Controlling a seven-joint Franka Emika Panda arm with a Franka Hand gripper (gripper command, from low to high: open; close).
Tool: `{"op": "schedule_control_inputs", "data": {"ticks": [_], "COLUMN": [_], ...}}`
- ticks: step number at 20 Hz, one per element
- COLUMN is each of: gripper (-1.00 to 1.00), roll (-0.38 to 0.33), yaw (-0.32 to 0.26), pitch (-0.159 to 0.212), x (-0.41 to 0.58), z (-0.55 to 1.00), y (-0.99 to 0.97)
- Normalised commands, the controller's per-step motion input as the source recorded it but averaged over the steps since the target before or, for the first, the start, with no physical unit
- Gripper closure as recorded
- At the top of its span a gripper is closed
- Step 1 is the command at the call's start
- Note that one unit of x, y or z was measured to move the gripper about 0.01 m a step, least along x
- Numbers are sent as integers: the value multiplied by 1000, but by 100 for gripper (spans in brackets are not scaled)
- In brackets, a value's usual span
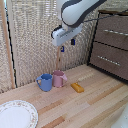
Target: Propose to navigate your clamp on the clench of the first drawer. Use gentle force to register to the cabinet. Send posterior your swing mandate till over it lurks, a cup of pink essence. Fortify your grip after aiming concentric with the pink cup’s periphery. Manoeuvre the pink towards the cabinet's top. Drop your compression till the cup is resting inside.
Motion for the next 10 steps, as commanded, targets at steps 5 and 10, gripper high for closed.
{"op": "schedule_control_inputs", "data": {"ticks": [5,10], "gripper": [-100,-100], "roll": [-339,-296], "yaw": [156,165], "pitch": [0,-22], "x": [0,4], "z": [63,219], "y": [-34,0]}}
